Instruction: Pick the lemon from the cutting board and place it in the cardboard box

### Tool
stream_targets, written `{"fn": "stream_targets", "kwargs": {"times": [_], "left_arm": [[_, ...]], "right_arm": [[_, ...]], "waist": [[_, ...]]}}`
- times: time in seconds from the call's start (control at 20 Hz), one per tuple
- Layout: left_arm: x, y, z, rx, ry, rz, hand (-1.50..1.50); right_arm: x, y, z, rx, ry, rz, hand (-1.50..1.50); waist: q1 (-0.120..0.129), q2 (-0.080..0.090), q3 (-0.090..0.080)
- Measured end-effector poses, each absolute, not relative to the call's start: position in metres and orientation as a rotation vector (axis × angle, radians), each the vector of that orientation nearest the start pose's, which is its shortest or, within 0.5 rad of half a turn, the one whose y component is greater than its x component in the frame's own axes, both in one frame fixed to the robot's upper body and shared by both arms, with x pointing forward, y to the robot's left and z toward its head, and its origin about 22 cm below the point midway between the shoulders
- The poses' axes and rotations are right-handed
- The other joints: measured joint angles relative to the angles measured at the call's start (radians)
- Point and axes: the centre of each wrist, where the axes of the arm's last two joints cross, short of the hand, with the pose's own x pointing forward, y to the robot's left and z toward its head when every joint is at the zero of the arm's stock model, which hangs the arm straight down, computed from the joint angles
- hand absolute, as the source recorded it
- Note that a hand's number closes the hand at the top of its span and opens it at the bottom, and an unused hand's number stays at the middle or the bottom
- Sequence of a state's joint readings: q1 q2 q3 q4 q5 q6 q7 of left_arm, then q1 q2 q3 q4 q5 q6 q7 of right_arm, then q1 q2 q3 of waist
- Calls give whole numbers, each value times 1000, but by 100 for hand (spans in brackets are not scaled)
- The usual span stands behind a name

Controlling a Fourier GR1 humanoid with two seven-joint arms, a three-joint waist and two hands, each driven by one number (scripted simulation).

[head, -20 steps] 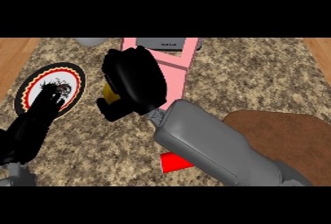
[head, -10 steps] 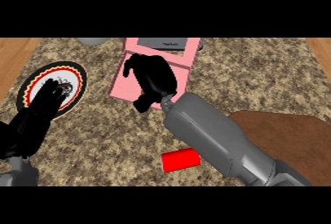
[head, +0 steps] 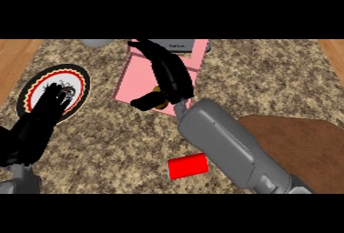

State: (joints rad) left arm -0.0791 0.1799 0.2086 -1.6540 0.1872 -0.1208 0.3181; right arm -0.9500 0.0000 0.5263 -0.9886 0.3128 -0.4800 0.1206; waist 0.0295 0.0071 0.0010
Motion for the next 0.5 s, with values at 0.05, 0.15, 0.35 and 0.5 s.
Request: {"fn": "stream_targets", "kwargs": {"times": [0.05,0.15,0.35,0.5], "left_arm": [[255,309,58,29,-1446,36,0],[256,311,58,38,-1444,37,0],[251,310,57,39,-1447,41,0],[249,317,59,50,-1449,41,0]], "right_arm": [[360,-14,116,-303,-1986,660,-150],[362,-22,118,-239,-1994,552,-150],[377,-53,116,-156,-1988,412,-150],[386,-87,119,-118,-1977,350,-150]], "waist": [[-3,-1,0],[-8,-1,0],[-14,-3,0],[-21,-5,0]]}}
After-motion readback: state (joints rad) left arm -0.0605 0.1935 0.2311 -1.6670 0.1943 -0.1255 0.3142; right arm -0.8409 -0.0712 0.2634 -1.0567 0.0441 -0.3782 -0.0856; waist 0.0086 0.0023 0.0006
